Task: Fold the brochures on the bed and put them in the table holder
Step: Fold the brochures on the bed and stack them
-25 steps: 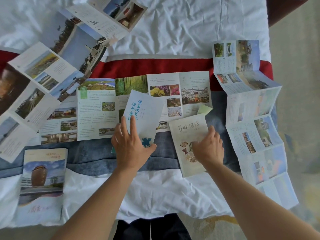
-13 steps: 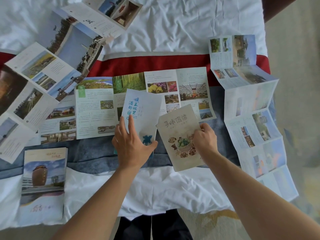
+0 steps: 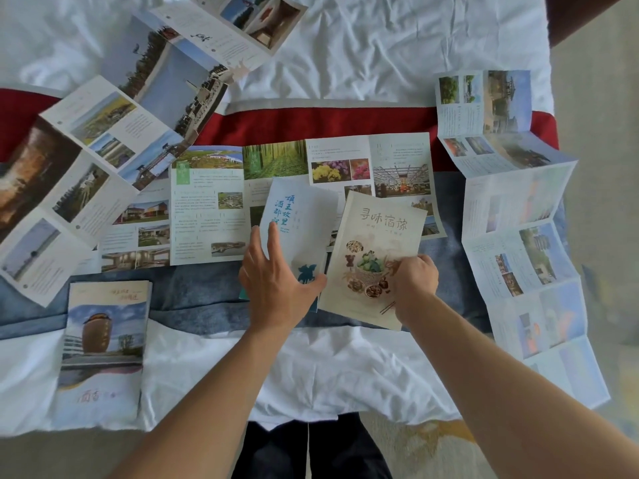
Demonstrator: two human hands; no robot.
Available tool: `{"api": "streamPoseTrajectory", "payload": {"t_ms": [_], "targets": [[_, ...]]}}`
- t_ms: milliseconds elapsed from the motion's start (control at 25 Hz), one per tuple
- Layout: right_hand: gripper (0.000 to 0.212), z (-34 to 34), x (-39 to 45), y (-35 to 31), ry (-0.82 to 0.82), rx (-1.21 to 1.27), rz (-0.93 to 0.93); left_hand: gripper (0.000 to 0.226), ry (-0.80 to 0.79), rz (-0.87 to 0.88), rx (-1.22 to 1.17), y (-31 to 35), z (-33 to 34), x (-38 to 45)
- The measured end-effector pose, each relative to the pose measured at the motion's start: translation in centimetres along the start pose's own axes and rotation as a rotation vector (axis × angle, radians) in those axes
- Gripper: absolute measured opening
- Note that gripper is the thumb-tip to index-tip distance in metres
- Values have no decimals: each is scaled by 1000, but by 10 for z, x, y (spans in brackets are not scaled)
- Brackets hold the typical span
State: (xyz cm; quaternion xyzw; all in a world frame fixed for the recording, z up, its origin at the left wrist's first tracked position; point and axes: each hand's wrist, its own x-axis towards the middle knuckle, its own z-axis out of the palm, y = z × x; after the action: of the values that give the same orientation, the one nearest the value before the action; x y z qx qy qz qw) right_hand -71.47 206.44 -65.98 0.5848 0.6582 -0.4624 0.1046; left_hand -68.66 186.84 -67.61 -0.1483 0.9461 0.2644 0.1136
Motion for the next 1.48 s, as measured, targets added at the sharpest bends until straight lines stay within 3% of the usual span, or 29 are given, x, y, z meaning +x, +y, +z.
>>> {"api": "streamPoseTrajectory", "payload": {"t_ms": [280, 480, 760, 1000, 1240, 1360, 1480], "targets": [[30, -1, 7, 4, 23, 25, 137, 113, 7, 124, 8, -9, -4, -1], [28, -2, 9, -1, 23, 56, 168, 110, 59, 22, -11, -5, -3, 1], [28, 16, -6, 1, -33, 12, 163, 113, 42, 21, -42, 5, 3, 0], [28, 30, -16, 6, -63, -14, 137, 110, 39, 90, -1, -6, 1, 4], [23, 40, -23, 4, -164, -42, 91, 117, -60, 196, 63, -1, 6, -2], [17, 50, -32, 4, -186, -48, 10, 115, -49, 141, 62, 14, 13, -7], [23, 57, -36, 2, -172, -139, -123, 119, -104, 89, 106, 17, 15, -4]]}}
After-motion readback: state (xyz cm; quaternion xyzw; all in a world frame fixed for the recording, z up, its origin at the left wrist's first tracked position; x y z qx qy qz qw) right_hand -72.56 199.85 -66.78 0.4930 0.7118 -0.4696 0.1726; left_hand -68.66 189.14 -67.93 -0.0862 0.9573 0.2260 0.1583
